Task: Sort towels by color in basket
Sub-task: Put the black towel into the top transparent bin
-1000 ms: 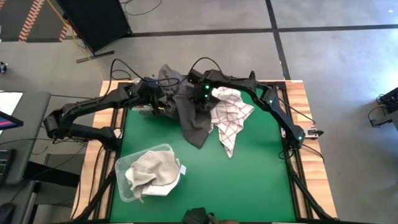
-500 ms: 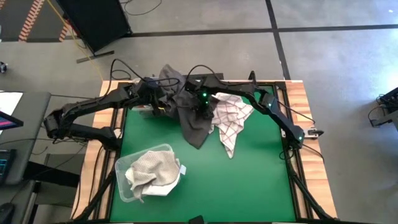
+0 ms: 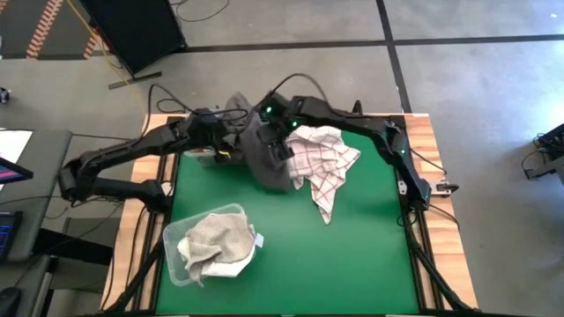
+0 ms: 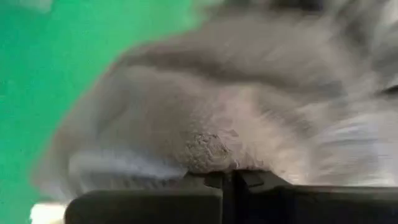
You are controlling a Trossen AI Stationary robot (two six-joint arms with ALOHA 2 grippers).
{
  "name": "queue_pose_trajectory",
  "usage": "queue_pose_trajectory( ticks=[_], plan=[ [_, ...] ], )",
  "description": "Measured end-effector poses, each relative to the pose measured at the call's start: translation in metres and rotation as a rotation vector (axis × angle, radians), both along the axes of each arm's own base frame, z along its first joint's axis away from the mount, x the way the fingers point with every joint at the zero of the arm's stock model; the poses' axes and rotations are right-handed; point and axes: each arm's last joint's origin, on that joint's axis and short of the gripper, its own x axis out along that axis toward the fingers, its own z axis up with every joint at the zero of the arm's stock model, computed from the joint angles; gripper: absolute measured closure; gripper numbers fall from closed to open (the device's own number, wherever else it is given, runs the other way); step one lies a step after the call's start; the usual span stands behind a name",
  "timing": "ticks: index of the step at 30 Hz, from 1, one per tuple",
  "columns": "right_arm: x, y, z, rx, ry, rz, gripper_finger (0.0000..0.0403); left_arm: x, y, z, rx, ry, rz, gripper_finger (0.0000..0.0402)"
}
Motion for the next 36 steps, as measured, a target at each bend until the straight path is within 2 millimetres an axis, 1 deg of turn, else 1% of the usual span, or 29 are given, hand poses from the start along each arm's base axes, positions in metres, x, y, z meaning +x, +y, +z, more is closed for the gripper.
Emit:
queue_pose_trajectory(
  ticks=[3, 6, 11, 14, 19, 22, 27, 29, 33, 36],
  plan=[
    [-0.003, 0.000, 0.031, -0.038, -0.166, 0.030, 0.0384, -0.007, -0.006, 0.010, 0.021, -0.049, -0.002, 0.0202],
    [-0.003, -0.001, 0.053, -0.081, -0.320, 0.047, 0.0384, -0.016, -0.013, 0.019, 0.035, -0.091, 0.000, 0.0202],
    [0.000, -0.009, 0.072, -0.078, -0.512, 0.112, 0.0384, -0.029, -0.025, 0.029, 0.030, -0.133, 0.001, 0.0202],
    [0.005, -0.017, 0.073, -0.064, -0.600, 0.126, 0.0384, -0.036, -0.031, 0.032, 0.020, -0.150, 0.008, 0.0202],
    [0.015, -0.037, 0.063, -0.003, -0.702, 0.116, 0.0383, -0.045, -0.039, 0.038, 0.013, -0.201, 0.017, 0.0202],
    [0.023, -0.049, 0.050, 0.046, -0.740, 0.114, 0.0383, -0.050, -0.044, 0.040, 0.008, -0.222, 0.010, 0.0202],
    [0.038, -0.070, 0.011, 0.126, -0.687, 0.070, 0.0382, -0.056, -0.052, 0.045, 0.028, -0.250, -0.007, 0.0202],
    [0.043, -0.077, 0.000, 0.176, -0.671, 0.071, 0.0382, -0.058, -0.055, 0.047, 0.037, -0.261, -0.023, 0.0202],
    [0.051, -0.086, -0.016, 0.283, -0.652, 0.087, 0.0381, -0.057, -0.059, 0.049, 0.047, -0.274, -0.055, 0.0202],
    [0.057, -0.088, -0.027, 0.318, -0.619, 0.091, 0.0381, -0.053, -0.060, 0.050, 0.064, -0.267, -0.093, 0.0202]
  ],
)
